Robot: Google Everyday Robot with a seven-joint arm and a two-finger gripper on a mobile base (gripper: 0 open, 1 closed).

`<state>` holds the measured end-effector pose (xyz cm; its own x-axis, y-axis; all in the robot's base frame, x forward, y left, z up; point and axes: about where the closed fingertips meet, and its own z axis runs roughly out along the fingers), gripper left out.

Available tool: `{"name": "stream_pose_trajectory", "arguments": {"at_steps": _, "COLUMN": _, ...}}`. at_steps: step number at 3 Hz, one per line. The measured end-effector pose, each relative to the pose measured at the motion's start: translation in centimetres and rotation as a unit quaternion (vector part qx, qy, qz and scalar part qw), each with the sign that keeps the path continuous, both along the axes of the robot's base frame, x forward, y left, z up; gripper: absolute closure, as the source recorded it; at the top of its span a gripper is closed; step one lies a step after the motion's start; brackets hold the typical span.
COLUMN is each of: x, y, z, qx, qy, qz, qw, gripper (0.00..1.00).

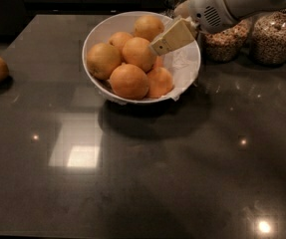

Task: Pick orange from white bowl

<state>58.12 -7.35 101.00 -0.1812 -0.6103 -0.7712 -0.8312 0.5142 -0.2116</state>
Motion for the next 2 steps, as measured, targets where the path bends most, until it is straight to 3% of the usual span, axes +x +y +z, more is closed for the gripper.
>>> {"name": "stream_pose_trajectory", "arguments": {"at_steps": 2, "x": 0.8, "y": 1.5, "z": -1.7, "qx": -0.004, "qy": 0.020, "qz": 0.026, "qw": 0.9995, "gripper": 0.30}}
